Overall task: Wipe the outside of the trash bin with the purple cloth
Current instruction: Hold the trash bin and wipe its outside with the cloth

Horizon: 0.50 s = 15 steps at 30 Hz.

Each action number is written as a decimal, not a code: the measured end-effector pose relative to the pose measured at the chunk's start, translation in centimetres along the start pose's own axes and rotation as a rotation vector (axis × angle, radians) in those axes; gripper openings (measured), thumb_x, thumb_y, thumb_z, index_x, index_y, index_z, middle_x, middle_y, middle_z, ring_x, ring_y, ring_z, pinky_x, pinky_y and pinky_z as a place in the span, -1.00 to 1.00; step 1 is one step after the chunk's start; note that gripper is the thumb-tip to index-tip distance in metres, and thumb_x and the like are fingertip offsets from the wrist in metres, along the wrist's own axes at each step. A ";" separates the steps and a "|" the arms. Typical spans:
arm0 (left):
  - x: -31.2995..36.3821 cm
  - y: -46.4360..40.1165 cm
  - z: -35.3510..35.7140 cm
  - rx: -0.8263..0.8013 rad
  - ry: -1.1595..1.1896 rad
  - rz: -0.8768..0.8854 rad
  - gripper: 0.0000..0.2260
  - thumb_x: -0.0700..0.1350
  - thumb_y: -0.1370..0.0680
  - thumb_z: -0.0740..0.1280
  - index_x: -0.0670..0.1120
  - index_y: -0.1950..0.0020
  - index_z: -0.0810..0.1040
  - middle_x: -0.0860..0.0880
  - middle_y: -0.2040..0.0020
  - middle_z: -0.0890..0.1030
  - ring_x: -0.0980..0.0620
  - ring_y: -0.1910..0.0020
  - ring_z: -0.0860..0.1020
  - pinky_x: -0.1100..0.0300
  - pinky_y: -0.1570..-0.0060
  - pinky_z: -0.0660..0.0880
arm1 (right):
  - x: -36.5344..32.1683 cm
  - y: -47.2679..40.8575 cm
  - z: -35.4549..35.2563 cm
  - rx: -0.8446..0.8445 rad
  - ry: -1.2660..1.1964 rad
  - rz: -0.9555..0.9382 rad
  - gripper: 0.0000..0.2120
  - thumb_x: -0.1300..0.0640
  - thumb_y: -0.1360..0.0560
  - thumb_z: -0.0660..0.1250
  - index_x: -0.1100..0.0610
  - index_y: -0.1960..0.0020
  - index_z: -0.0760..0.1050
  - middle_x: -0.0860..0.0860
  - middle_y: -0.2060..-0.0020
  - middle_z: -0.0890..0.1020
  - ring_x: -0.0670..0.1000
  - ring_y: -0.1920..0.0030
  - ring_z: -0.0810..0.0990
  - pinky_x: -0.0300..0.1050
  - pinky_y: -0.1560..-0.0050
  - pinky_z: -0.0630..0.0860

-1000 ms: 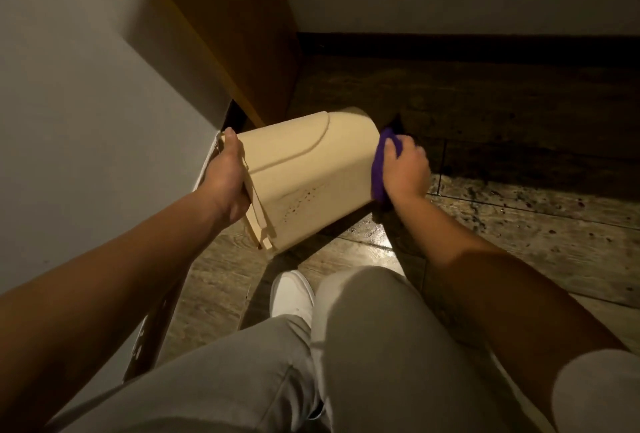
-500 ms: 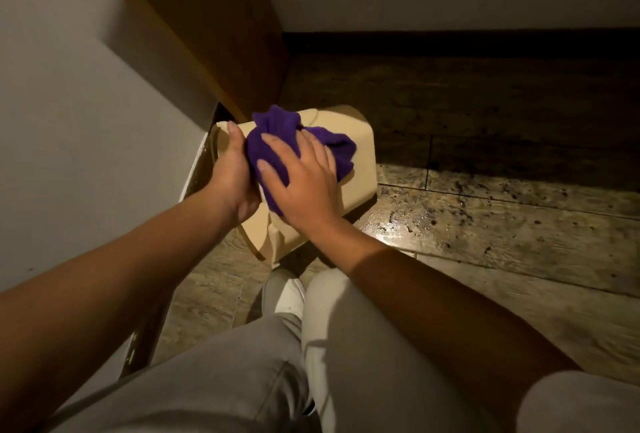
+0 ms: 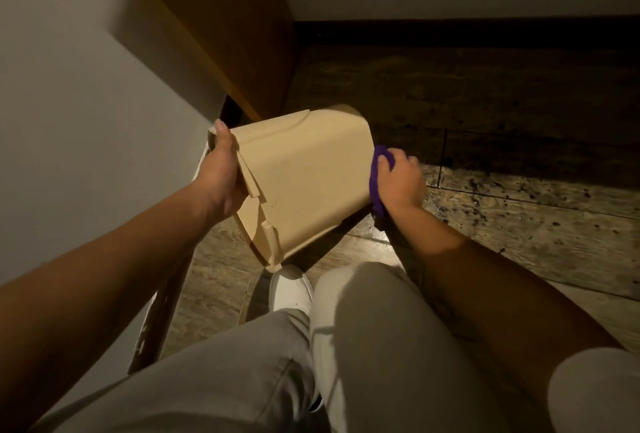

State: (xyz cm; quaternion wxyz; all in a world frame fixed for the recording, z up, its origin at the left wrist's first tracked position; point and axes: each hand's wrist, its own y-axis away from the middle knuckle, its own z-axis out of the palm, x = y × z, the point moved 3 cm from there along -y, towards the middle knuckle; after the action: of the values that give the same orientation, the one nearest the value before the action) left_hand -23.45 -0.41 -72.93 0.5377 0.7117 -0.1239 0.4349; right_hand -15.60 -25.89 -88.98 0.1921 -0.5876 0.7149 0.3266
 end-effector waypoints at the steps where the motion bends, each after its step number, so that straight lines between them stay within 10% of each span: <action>1: 0.2 0.2 0.3 -0.049 -0.007 -0.010 -0.40 0.36 -0.63 0.10 -0.03 -0.48 0.43 -0.15 -0.25 0.72 -0.17 -0.22 0.69 -0.09 -0.06 0.63 | 0.2 -0.3 -0.8 0.025 -0.032 0.017 -0.60 -0.12 -0.68 0.15 0.03 -0.42 0.49 0.18 -0.25 0.56 0.24 -0.21 0.58 0.03 -0.08 0.50; 8: -4.2 2.6 3.8 -0.233 -0.155 -0.029 -0.47 0.25 -0.64 0.22 0.10 -0.57 0.31 -0.10 -0.44 0.54 -0.19 -0.35 0.56 -0.23 -0.38 0.46 | -6.8 2.6 -4.9 0.081 -0.457 -0.239 -0.69 -0.06 -0.62 0.31 0.05 -0.28 0.60 0.07 -0.17 0.62 0.03 -0.11 0.59 -0.22 -0.01 0.36; 15: -3.1 2.0 4.5 -0.102 0.022 -0.003 -0.51 0.27 -0.67 0.11 0.06 -0.49 0.47 -0.12 -0.31 0.68 -0.11 -0.23 0.68 -0.03 -0.01 0.70 | -12.5 8.9 -0.9 -0.124 -0.299 -0.533 -0.58 -0.14 -0.66 0.19 -0.05 -0.47 0.44 0.12 -0.45 0.47 0.17 -0.47 0.36 0.14 -0.40 0.34</action>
State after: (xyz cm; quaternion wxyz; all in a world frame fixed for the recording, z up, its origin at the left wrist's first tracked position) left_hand -24.39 -6.05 -74.13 0.5755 0.6787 -0.1389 0.4347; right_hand -21.12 -16.69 -77.98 0.3378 -0.7106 0.4781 0.3903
